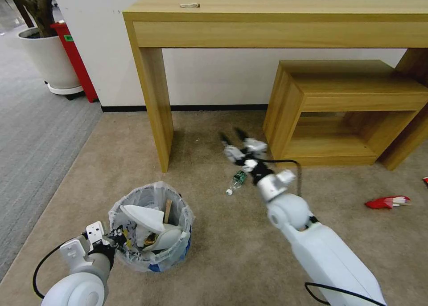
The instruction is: Pick up the trash bin and place the garbage on the floor into it.
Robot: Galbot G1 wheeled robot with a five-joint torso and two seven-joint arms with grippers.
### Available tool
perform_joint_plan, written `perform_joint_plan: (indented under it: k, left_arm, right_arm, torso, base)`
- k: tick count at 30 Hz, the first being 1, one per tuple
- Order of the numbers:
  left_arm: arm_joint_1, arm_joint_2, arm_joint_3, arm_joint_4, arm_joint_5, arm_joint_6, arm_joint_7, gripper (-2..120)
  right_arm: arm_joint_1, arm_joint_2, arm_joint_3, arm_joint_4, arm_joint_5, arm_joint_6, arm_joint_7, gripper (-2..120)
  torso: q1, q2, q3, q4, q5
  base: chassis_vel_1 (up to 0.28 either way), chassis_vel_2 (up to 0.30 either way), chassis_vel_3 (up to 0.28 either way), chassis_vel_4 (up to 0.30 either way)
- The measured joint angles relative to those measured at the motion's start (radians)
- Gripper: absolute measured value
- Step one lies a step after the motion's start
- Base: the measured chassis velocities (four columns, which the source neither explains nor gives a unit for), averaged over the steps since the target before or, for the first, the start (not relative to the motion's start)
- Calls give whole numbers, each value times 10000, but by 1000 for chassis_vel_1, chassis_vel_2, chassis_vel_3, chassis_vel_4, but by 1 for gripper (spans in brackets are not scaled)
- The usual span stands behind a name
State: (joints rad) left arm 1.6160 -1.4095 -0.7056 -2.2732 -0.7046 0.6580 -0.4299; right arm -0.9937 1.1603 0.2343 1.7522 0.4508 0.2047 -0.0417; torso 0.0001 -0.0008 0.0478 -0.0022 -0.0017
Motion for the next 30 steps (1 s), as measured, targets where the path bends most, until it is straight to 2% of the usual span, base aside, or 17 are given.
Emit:
perform_joint_plan:
  k: [3, 5, 8, 16, 24, 30]
  left_arm:
    - [39, -14, 32, -121, 4, -37, -6, 1]
    - [155, -16, 59, -288, 23, -76, 15, 1]
    - [257, -22, 102, -407, 30, -97, 49, 1]
    - [425, -100, 166, -670, 38, -106, 76, 1]
    - [595, -139, 87, -868, 96, -107, 82, 1]
    - [583, -133, -16, -895, 102, -124, 82, 1]
  right_arm:
    - [-397, 165, 655, 111, -276, 135, -61, 87]
    - [-930, 354, 1271, 213, -663, 155, 7, 97]
    - [-1283, 470, 1426, 215, -723, 107, 207, 100]
    - [-1987, 903, 1543, 307, -433, -220, 403, 100]
    - [-1836, 1172, 1153, 99, -96, -576, 704, 100]
    - [-1872, 1199, 1099, 68, -73, -434, 789, 100]
  torso:
    - [0, 0, -1, -1, -2]
    - [0, 0, -1, 1, -3]
    - [0, 0, 0, 0, -2]
    - [0, 0, 0, 0, -3]
    - [0, 0, 0, 2, -4]
    - [0, 0, 0, 2, -4]
  base:
    - [0, 0, 0, 0]
    - [0, 0, 0, 0]
    - [0, 0, 0, 0]
    - [0, 0, 0, 0]
    - [0, 0, 0, 0]
    - [0, 0, 0, 0]
